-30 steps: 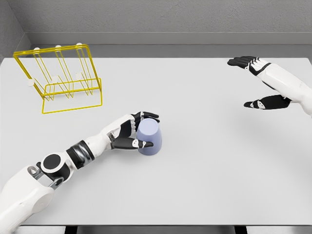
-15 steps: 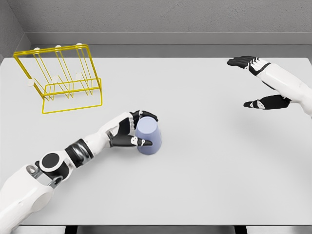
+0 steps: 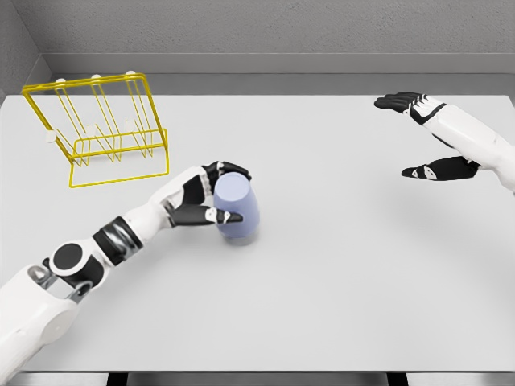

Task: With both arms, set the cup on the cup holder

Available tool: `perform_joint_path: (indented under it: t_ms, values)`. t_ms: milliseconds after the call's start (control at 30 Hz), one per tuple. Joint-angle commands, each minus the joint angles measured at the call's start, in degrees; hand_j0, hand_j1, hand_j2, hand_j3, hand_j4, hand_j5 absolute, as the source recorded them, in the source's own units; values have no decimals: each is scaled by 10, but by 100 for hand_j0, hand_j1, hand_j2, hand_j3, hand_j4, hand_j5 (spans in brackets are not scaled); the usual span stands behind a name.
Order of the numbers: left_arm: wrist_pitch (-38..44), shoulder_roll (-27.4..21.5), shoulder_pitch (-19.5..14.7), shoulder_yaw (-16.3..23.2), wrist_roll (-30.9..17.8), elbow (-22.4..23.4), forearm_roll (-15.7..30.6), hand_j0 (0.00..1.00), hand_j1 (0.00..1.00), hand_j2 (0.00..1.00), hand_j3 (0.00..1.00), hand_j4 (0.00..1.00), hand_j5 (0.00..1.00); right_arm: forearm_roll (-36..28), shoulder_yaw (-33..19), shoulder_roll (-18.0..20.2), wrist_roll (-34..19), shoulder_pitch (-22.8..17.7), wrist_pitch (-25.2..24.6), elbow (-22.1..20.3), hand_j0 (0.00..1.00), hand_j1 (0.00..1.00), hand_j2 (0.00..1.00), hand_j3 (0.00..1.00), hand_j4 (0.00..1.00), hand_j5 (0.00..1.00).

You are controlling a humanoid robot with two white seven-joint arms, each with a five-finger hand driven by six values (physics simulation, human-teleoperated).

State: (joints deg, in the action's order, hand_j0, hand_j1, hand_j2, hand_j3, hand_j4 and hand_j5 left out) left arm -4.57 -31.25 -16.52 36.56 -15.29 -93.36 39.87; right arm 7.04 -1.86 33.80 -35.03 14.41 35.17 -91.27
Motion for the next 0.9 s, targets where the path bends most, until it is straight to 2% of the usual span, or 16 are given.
perform_joint_path:
  t_ms: [0,367,867]
  values:
    - [0,-1,0,-9,0,-3,3,63,63,63,63,63,63,-4,-1,0,0,0,-2,-1,100,100,100,100,100,100]
    - [-1,-23,1,-49,0,-24,5,63,63,63,63,63,63,-4,-1,0,0,0,-2,0,100,100,100,100,100,100]
    - [0,-36,-6,-116,0,-30,26,63,63,63,63,63,63,-4,-1,0,0,-1,-2,0,100,100,100,100,100,100]
